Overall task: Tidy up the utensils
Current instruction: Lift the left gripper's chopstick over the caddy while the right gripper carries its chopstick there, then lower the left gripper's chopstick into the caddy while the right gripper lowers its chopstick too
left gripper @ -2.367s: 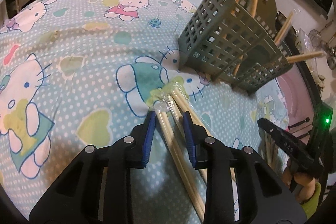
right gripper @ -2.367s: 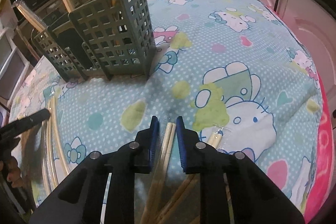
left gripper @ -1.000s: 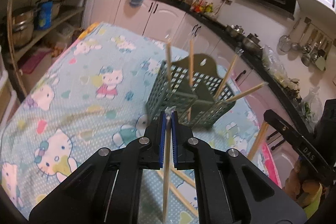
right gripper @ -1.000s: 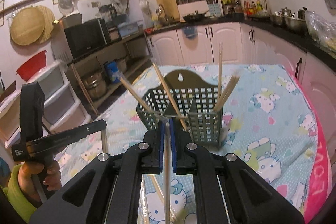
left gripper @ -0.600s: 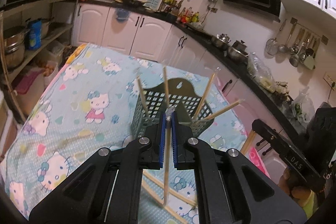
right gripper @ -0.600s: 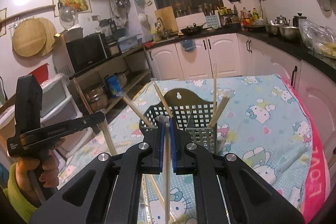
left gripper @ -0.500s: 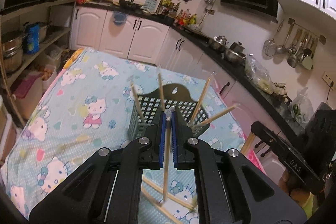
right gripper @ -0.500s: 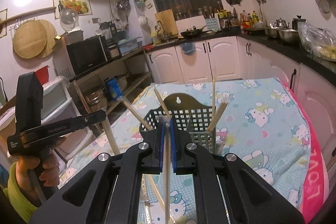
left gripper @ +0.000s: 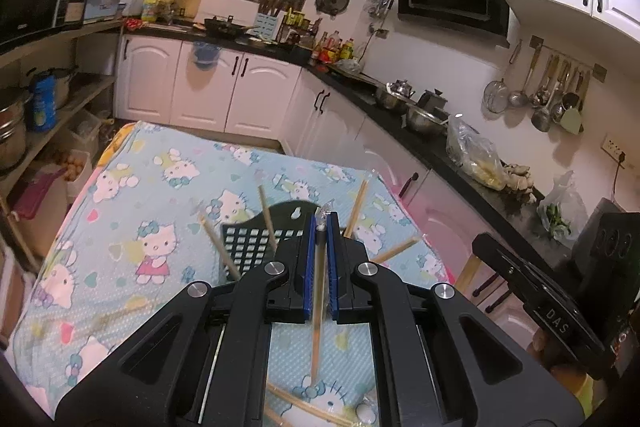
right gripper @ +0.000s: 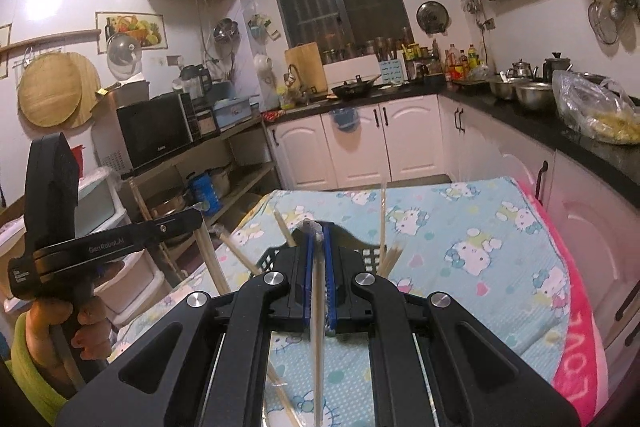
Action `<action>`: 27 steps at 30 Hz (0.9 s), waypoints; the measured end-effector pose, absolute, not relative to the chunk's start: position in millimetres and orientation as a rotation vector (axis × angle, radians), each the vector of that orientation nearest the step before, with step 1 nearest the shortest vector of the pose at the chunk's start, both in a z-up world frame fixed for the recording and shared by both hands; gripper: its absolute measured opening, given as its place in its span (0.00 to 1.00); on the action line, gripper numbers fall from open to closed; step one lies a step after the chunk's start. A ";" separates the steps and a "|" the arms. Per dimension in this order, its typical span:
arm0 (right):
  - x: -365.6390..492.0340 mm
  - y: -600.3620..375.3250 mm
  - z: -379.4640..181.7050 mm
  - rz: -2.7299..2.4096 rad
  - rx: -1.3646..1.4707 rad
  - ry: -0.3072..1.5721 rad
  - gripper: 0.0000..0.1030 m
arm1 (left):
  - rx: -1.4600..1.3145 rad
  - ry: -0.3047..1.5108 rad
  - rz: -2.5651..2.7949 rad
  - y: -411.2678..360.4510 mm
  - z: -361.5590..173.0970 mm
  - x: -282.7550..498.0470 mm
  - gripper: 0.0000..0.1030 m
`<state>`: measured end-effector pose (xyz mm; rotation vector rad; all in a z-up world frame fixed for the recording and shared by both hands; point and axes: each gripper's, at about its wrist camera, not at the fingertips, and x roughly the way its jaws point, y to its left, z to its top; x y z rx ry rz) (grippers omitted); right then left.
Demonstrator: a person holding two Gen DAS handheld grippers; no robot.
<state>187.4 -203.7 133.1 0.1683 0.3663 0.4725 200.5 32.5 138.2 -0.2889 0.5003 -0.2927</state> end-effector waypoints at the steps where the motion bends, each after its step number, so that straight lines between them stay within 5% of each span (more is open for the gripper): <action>1: 188.4 -203.9 134.7 0.471 0.168 0.362 0.06 | -0.288 0.496 -0.295 31.6 140.4 201.6 0.01; 27: 239.3 -191.9 200.2 0.450 0.145 0.198 0.06 | -0.268 0.321 -0.164 58.7 203.7 240.7 0.01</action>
